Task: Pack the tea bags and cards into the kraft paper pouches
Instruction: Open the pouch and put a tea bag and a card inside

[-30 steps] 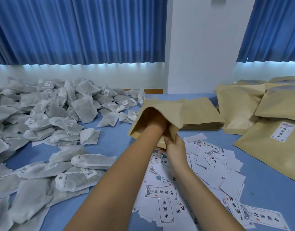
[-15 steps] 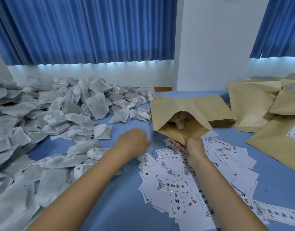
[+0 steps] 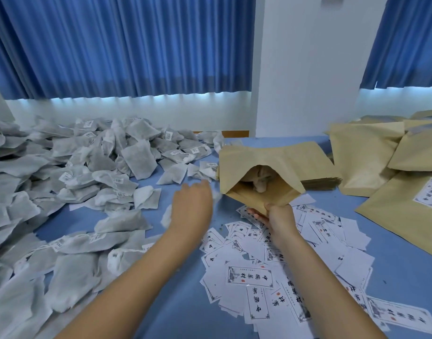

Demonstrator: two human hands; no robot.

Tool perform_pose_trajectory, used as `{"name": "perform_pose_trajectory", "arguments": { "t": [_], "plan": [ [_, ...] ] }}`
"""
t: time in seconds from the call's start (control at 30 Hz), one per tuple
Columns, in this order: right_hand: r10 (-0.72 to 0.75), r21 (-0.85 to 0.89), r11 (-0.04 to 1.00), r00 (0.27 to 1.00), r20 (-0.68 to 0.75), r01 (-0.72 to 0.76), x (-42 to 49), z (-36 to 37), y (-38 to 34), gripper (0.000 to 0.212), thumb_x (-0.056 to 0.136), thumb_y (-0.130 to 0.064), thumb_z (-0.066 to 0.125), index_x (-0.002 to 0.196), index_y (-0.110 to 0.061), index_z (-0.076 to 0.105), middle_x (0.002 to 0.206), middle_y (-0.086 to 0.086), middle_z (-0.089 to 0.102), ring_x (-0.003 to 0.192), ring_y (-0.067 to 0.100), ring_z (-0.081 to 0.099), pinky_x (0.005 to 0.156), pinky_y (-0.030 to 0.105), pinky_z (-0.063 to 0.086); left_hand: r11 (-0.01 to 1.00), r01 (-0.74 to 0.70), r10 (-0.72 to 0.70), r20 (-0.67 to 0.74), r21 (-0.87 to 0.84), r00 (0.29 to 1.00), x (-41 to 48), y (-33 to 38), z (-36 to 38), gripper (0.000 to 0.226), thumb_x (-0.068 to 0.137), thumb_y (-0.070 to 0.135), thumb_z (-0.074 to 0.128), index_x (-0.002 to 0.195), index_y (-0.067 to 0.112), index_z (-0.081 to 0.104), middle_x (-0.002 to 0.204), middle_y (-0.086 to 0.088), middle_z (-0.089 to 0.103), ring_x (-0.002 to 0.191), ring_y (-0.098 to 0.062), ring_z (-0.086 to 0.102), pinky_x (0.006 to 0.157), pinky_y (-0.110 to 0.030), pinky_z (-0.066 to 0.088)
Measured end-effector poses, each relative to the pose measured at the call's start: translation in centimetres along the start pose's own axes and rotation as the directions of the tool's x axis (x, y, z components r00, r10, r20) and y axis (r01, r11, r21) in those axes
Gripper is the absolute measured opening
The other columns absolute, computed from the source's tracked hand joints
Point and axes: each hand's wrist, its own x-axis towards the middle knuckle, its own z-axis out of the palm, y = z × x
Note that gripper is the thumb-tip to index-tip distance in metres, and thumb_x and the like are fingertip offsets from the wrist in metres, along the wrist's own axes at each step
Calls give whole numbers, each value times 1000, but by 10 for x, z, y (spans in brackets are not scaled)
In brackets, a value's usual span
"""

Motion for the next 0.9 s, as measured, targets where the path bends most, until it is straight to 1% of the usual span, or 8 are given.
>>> {"name": "perform_pose_trajectory", "arguments": {
  "t": [0.1,0.17,0.3,0.47,0.6,0.73,0.83,0.9],
  "plan": [
    [-29,-61,998,999,21,30,-2,0,-1,25,96,6,35,81,-6,52,52,0,67,47,10,65,44,18,50,942,-293,162,-537,-167,828,-10,38,-16,29,63,-6,58,88,7,62,75,-6,61,62,-24,58,45,-28,35],
    [-90,-152,984,996,9,91,-3,1,0,28,94,6,38,76,-13,49,54,-4,61,49,6,59,45,20,47,843,-516,281,-695,-151,662,-9,65,-15,25,72,-1,46,87,5,65,77,-9,61,66,-27,58,53,-31,47],
    [-73,-139,987,997,30,76,-3,-3,6,17,102,-11,37,96,-13,53,84,7,55,81,18,54,76,34,44,868,-426,359,-271,-254,893,9,99,15,34,83,11,50,117,14,56,113,-9,54,112,-30,47,103,-46,31],
    [-108,-273,958,992,-67,86,4,-4,2,25,99,-4,41,76,-11,49,67,3,48,61,12,45,55,19,37,942,-138,210,214,-307,954,42,106,54,57,89,14,50,142,17,29,142,-12,29,132,-34,27,108,-45,27],
    [-160,-243,958,987,-26,149,-11,11,7,25,90,4,37,83,-10,57,69,10,58,63,24,55,51,23,45,917,-16,95,179,-399,979,66,96,40,15,92,18,48,101,12,59,106,-10,57,103,-31,54,81,-31,41],
    [-252,-297,908,952,172,294,-24,22,11,34,91,8,31,104,-8,57,58,7,65,47,19,63,47,26,46,938,157,-62,295,-310,953,78,72,46,47,96,19,49,139,4,37,138,-16,45,127,-31,45,77,-27,38],
    [-220,-249,939,970,102,239,-16,14,1,25,92,8,31,101,2,53,50,2,62,38,15,59,40,21,45,929,104,-27,216,-355,976,76,79,28,38,97,16,47,131,0,49,129,-16,55,116,-30,54,64,-17,39],
    [-124,-130,984,992,-9,122,-4,4,-4,20,93,5,36,97,-3,55,57,2,59,39,12,58,46,25,51,945,-32,90,166,-326,982,65,90,7,31,96,11,45,126,4,53,124,-15,56,113,-28,54,77,-15,44]
  ]
}}
